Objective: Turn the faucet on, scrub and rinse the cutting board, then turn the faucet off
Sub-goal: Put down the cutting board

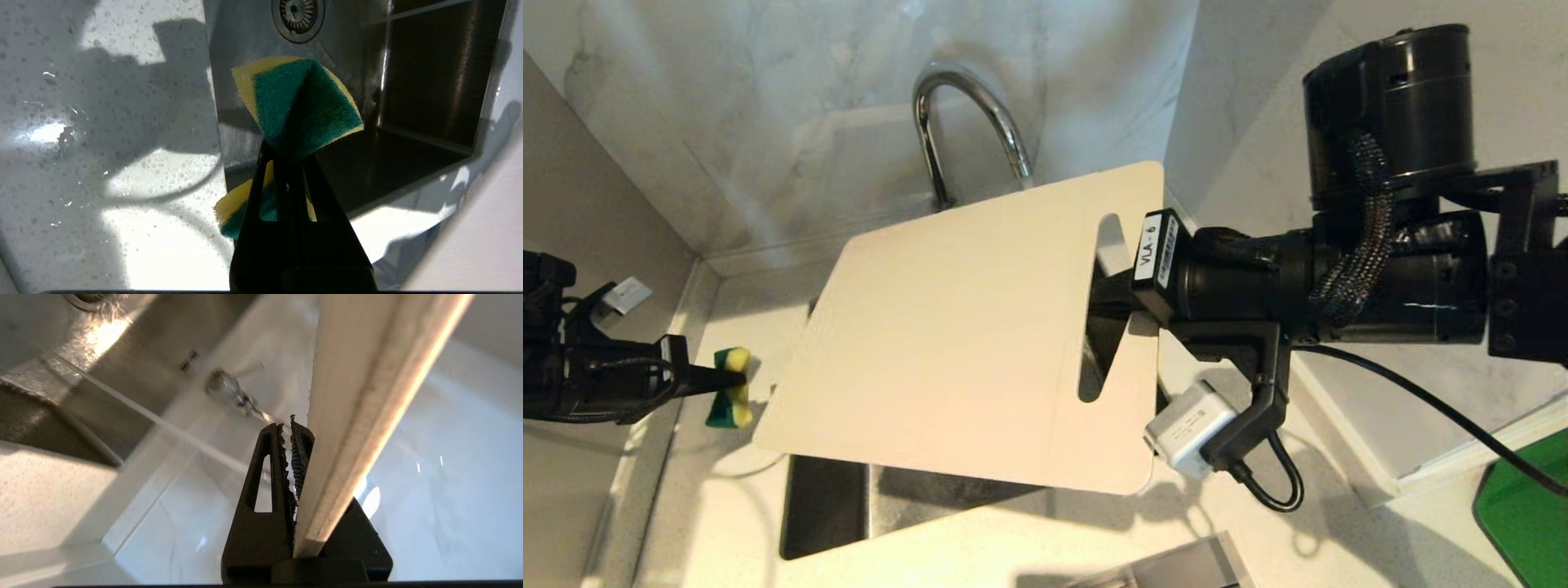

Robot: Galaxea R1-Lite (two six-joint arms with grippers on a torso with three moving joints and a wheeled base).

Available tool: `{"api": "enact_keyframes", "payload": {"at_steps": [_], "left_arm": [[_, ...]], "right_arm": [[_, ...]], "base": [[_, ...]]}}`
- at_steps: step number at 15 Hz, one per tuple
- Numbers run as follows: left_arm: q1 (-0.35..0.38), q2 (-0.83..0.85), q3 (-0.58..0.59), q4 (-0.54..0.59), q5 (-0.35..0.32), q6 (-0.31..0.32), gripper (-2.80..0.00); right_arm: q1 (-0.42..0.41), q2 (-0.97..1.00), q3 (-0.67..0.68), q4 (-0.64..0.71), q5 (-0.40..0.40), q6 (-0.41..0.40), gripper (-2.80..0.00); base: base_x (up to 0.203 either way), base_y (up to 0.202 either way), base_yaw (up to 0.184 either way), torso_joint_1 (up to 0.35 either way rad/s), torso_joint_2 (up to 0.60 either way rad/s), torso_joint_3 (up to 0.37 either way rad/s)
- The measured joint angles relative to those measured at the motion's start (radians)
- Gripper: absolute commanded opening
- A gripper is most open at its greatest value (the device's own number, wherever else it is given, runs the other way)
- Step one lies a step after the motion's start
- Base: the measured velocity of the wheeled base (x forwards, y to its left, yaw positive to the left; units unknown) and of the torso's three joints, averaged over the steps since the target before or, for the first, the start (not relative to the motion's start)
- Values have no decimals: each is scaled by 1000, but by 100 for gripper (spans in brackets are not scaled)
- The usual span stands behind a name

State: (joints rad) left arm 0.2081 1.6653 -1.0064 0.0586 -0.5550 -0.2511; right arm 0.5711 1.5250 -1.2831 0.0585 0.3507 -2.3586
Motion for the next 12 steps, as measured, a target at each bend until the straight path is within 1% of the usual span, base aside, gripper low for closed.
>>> {"api": "enact_keyframes", "payload": {"at_steps": [2,7,10,12], "left_arm": [[0,-9,0,7,3,0,-280],[-1,-43,0,44,5,0,-280],[-4,-63,-4,71,9,0,-280],[-5,-72,-4,73,10,0,-280]], "right_arm": [[-6,-49,28,-24,-10,31,-280],[-17,-168,50,-28,-47,87,-280],[-17,-233,113,-34,-89,131,-280],[-18,-269,176,-104,-102,169,-280]], "base": [[0,0,0,0,0,0],[0,0,0,0,0,0],[0,0,0,0,0,0],[0,0,0,0,0,0]]}}
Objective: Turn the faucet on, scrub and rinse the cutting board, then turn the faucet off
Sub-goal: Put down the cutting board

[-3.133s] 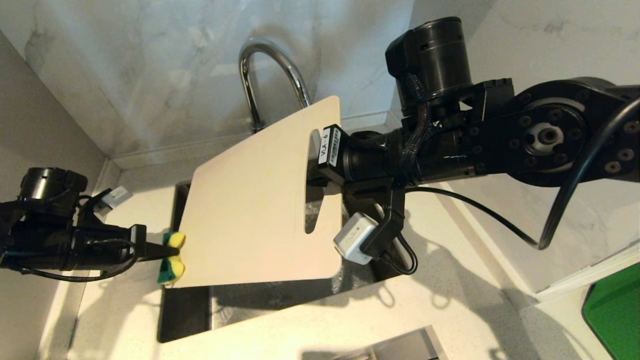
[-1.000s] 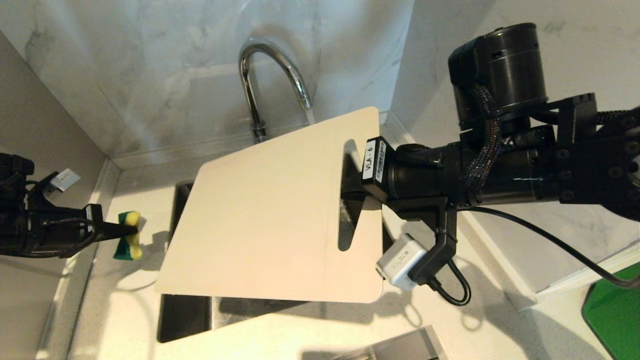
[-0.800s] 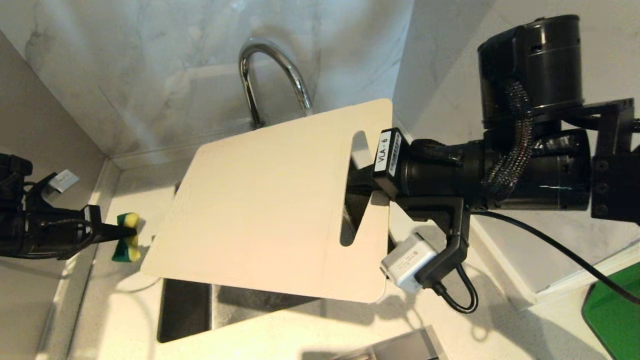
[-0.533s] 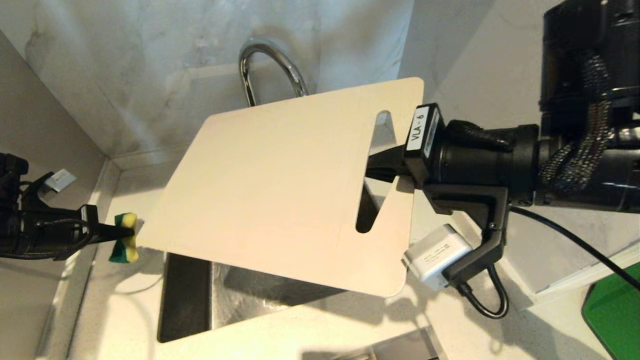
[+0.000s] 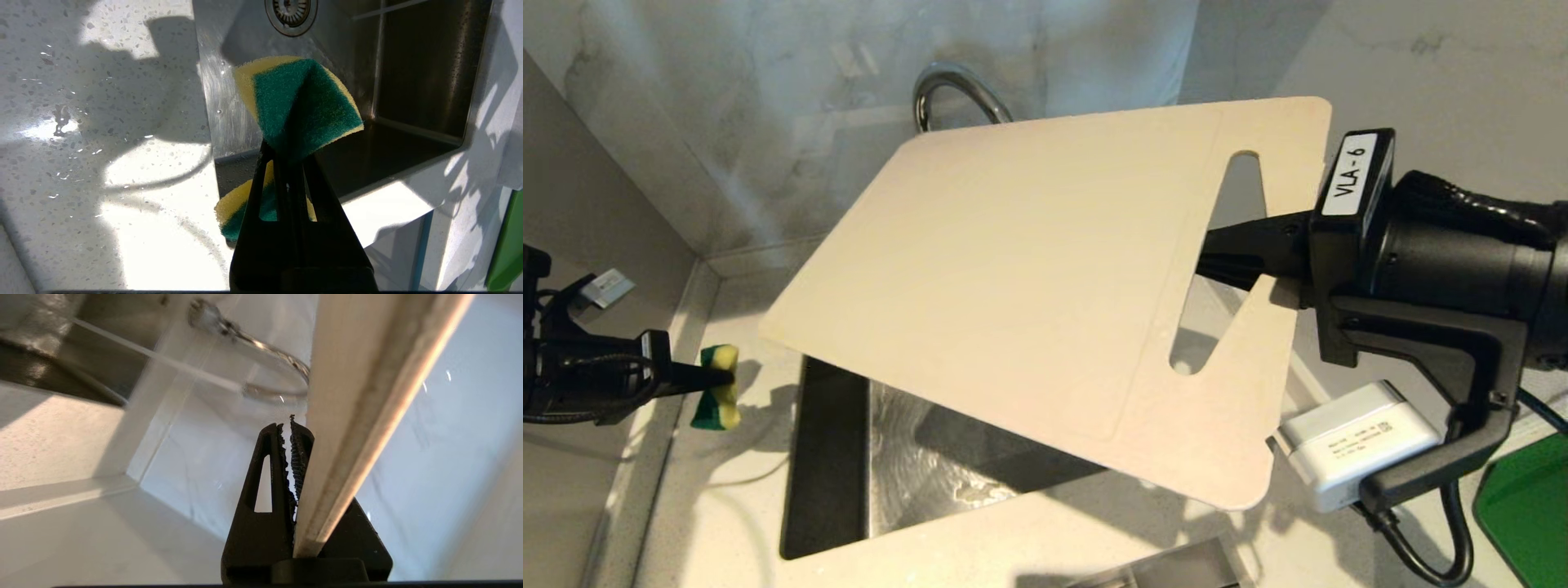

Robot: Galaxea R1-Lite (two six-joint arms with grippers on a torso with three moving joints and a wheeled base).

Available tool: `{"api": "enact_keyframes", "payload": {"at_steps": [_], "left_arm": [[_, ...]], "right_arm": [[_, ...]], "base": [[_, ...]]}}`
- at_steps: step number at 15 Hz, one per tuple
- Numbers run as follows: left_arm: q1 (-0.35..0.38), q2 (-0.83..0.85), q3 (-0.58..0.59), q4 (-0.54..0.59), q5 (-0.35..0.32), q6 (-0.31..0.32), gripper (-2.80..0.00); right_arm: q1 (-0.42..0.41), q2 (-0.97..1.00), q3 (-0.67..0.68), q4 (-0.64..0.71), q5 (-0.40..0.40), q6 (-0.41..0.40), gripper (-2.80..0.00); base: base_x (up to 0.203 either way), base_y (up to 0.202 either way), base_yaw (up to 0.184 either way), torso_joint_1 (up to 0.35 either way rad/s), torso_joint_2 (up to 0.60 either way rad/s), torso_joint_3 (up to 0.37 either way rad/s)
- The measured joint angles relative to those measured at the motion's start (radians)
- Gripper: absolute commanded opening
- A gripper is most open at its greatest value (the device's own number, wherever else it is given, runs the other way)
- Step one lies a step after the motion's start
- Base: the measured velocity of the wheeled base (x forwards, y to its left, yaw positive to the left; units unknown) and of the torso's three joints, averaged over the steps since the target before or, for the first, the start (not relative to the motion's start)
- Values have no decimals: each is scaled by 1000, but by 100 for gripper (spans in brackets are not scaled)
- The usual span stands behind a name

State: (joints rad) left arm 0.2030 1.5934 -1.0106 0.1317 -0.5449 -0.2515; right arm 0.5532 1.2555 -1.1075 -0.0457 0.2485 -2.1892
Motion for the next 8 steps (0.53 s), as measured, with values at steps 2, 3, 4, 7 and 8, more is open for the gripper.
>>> {"api": "enact_keyframes", "payload": {"at_steps": [2,3,4,7,8], "left_arm": [[-2,-4,1,1,0,0,-280],[-2,-5,2,1,0,0,-280],[-2,-5,4,1,3,0,-280],[-2,-5,4,1,3,1,-280],[-4,-5,4,1,3,0,-280]], "right_arm": [[0,-36,99,-138,-25,50,-280],[0,-52,147,-205,-42,81,-280],[1,-73,205,-280,-73,121,-280],[1,-157,353,-430,-225,215,-280],[1,-183,396,-467,-277,245,-280]], "base": [[0,0,0,0,0,0],[0,0,0,0,0,0],[0,0,0,0,0,0],[0,0,0,0,0,0],[0,0,0,0,0,0]]}}
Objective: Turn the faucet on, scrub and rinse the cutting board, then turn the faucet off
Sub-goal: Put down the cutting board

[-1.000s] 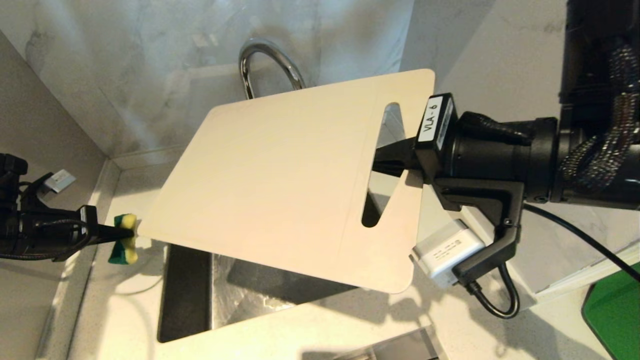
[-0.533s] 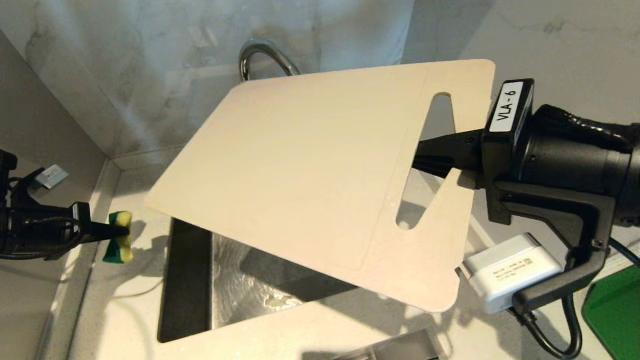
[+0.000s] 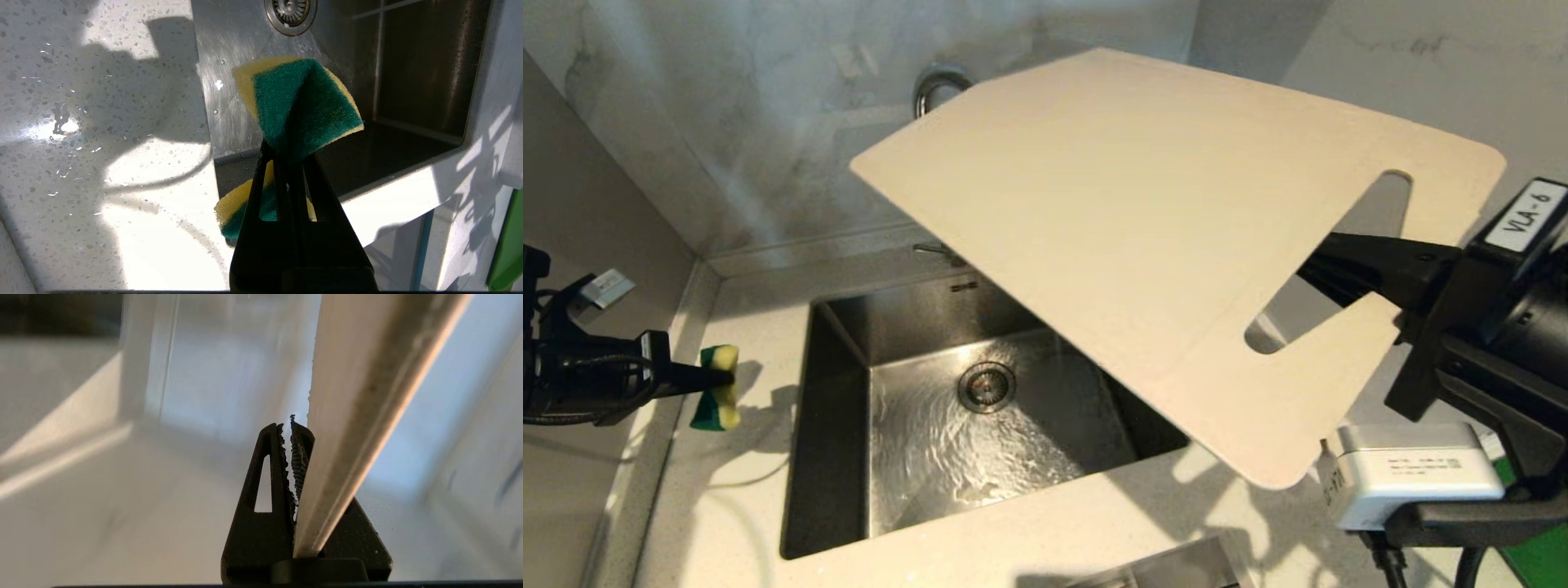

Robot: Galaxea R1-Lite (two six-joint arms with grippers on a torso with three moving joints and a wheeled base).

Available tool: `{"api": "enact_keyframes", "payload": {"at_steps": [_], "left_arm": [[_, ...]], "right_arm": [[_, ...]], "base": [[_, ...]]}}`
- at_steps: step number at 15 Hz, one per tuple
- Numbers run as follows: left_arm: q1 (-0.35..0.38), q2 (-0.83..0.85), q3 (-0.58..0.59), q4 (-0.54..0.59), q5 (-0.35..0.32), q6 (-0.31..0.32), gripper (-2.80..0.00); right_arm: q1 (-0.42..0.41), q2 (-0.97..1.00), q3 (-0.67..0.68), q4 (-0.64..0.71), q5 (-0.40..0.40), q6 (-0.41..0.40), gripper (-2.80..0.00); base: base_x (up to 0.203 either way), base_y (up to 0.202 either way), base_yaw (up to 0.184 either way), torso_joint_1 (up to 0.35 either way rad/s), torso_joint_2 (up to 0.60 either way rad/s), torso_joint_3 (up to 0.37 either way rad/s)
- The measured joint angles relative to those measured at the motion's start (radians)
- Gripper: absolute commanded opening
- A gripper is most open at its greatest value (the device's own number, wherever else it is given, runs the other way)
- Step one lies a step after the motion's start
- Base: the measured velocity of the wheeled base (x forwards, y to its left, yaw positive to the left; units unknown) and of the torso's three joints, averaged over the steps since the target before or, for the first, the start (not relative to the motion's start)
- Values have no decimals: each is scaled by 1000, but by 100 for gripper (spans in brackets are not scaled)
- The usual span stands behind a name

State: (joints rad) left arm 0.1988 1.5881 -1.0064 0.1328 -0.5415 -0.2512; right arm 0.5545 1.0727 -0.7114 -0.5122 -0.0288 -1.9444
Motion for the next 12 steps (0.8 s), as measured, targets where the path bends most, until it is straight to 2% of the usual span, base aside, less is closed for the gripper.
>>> {"api": "enact_keyframes", "payload": {"at_steps": [3,6,9,12], "left_arm": [[-8,2,1,0,7,0,-280],[-9,6,1,-1,11,0,-280],[-9,9,1,-1,14,-1,-280],[-9,15,1,-1,14,-2,-280]], "right_arm": [[1,-44,78,-77,-84,81,-280],[1,-65,132,-77,-148,146,-280],[1,-80,191,-78,-187,207,-280],[0,-86,241,-80,-205,233,-280]], "base": [[0,0,0,0,0,0],[0,0,0,0,0,0],[0,0,0,0,0,0],[0,0,0,0,0,0]]}}
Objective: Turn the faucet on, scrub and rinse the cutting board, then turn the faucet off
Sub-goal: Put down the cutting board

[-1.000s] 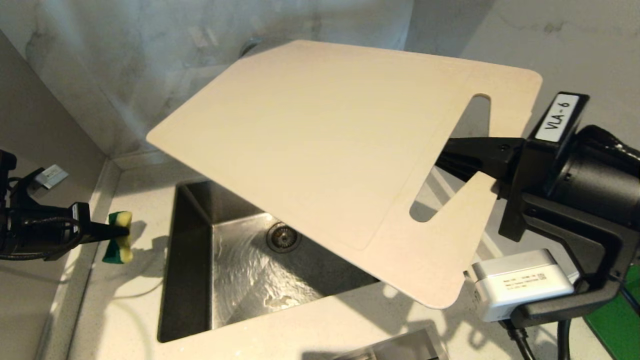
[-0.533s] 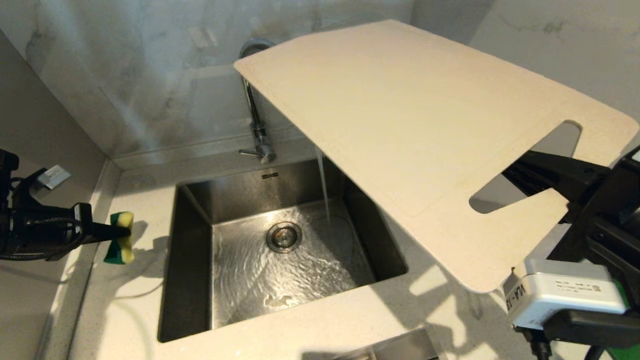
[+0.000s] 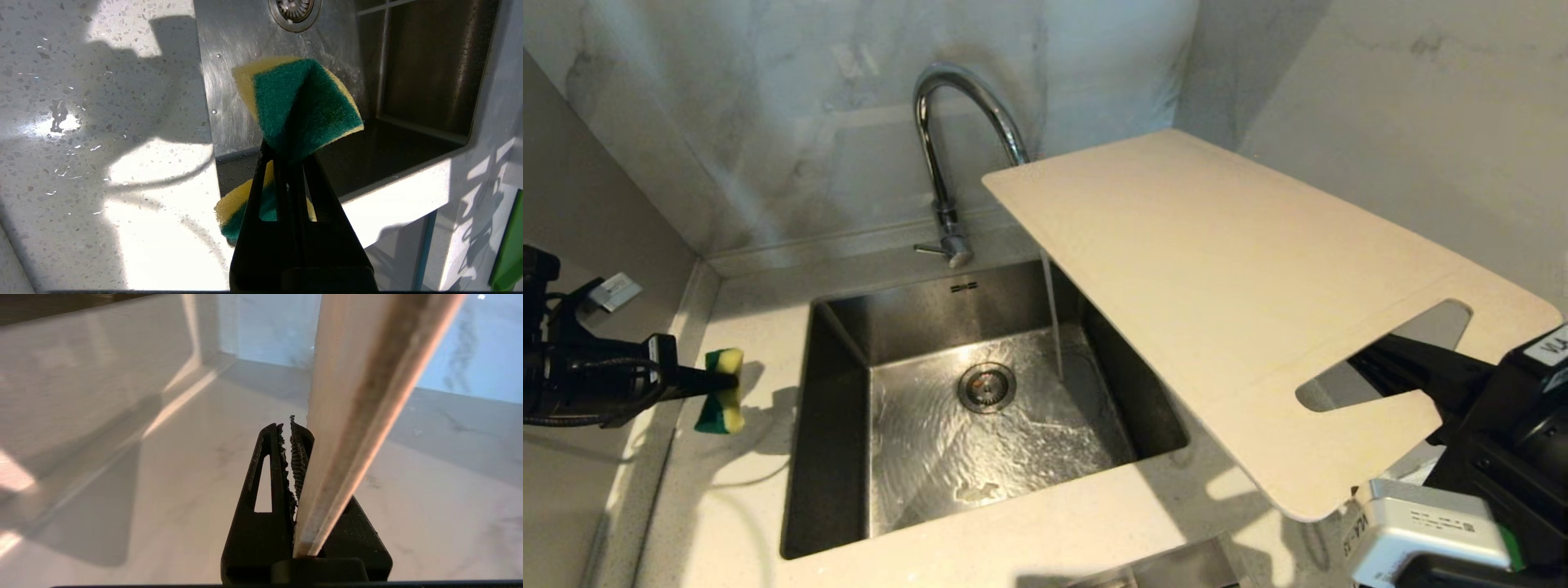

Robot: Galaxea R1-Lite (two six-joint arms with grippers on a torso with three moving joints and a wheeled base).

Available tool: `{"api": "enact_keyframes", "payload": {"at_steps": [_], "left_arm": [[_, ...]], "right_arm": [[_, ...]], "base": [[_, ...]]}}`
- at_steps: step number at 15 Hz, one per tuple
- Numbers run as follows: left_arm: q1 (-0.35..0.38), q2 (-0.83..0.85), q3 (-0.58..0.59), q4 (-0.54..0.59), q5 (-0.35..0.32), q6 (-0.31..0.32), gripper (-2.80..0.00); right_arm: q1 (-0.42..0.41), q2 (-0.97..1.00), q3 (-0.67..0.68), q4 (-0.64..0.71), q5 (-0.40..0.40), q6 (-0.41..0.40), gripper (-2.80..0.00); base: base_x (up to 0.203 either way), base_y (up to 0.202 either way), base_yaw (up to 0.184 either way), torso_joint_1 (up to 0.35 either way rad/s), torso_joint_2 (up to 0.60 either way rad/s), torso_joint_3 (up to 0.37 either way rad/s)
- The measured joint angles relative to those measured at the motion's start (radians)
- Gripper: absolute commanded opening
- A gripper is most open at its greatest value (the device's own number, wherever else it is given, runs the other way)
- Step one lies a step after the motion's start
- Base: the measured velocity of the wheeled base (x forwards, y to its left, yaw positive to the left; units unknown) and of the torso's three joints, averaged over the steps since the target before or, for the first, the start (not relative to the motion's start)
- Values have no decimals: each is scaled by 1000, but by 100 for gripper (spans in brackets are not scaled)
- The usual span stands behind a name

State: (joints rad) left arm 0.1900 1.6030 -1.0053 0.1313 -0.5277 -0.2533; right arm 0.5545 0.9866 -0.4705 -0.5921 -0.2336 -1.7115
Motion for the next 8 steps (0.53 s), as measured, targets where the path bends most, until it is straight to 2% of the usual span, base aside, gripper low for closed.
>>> {"api": "enact_keyframes", "payload": {"at_steps": [8], "left_arm": [[3,25,-1,-2,-1,-1,-280]], "right_arm": [[0,-2,149,-88,-90,1,-280]], "base": [[0,0,0,0,0,0]]}}
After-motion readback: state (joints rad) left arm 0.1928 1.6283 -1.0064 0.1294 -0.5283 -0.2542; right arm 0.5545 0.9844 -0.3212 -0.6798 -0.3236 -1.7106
